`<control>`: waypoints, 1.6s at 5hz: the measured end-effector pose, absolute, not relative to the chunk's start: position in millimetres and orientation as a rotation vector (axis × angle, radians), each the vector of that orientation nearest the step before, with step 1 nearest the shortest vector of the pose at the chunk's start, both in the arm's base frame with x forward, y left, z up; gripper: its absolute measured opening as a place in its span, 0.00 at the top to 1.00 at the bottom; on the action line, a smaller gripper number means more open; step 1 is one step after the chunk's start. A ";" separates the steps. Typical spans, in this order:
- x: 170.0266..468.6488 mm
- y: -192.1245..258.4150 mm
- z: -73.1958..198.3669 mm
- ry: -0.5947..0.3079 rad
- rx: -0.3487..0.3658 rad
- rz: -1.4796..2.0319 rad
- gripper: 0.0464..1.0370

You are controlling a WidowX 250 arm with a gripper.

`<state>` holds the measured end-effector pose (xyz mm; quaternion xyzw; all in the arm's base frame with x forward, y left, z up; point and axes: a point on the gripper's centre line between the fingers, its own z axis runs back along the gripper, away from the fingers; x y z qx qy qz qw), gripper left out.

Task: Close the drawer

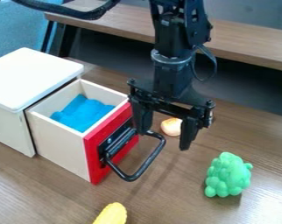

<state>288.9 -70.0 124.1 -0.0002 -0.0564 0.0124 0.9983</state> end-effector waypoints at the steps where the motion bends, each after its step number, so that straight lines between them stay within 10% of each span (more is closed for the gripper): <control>1: 287.8 -69.9 115.1 -0.081 0.007 0.028 0.04; 8: 298.8 -15.1 80.8 -0.125 0.040 0.044 0.04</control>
